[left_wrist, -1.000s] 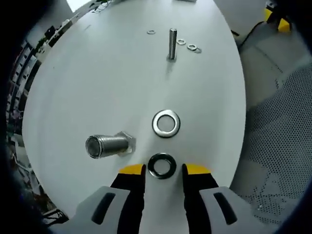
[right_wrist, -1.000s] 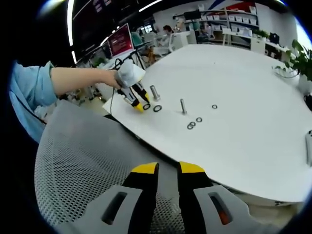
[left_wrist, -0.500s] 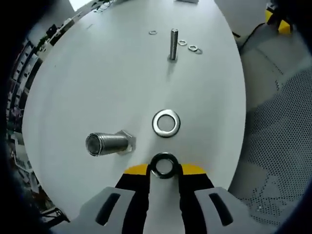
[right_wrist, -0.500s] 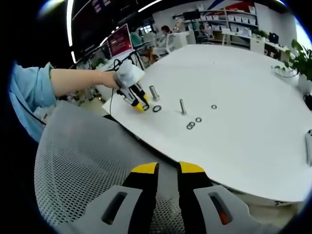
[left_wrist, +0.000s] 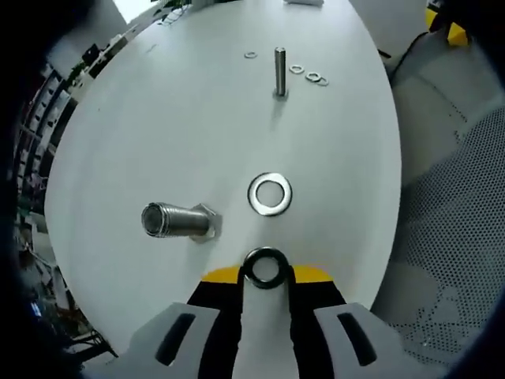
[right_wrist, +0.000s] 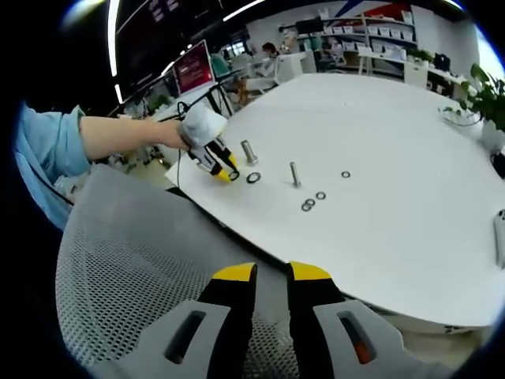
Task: Place the washer onto the threaded stud by aligning its center hole with the stud, sliding it down to the base, and recovering from edge contact or off-axis alignment until the washer reaches the visible bottom stop.
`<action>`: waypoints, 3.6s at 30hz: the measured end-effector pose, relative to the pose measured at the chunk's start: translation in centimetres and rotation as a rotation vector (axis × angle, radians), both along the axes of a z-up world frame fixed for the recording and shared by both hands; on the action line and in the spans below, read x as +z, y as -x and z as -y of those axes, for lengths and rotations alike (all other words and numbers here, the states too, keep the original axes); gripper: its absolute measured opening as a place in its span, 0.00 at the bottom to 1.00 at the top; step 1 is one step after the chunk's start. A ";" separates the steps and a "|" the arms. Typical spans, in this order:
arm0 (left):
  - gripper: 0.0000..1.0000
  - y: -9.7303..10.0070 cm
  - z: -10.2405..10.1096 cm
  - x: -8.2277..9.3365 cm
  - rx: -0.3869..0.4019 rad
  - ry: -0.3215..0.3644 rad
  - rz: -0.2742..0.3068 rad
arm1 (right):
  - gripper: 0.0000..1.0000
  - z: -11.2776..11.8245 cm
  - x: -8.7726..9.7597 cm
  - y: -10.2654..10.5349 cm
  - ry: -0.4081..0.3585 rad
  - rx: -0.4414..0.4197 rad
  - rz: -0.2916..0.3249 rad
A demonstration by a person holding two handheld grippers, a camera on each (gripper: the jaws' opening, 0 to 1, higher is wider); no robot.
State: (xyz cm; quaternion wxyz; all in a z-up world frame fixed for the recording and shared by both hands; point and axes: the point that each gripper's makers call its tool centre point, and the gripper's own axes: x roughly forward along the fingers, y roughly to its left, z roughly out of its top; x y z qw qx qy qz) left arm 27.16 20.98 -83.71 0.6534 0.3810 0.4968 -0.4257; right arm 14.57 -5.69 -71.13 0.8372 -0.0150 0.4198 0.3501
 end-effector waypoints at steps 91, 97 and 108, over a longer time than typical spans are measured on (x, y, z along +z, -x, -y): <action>0.19 -4.6 2.3 2.5 -0.018 -0.050 0.040 | 0.18 0.0 0.1 -0.1 -0.004 -0.001 0.001; 0.19 -3.5 2.4 1.8 -0.041 -0.066 0.021 | 0.18 0.0 0.1 -0.1 -0.005 0.002 0.002; 0.19 -2.3 2.2 1.1 -0.059 -0.092 -0.002 | 0.18 0.0 0.1 0.0 -0.005 0.005 0.000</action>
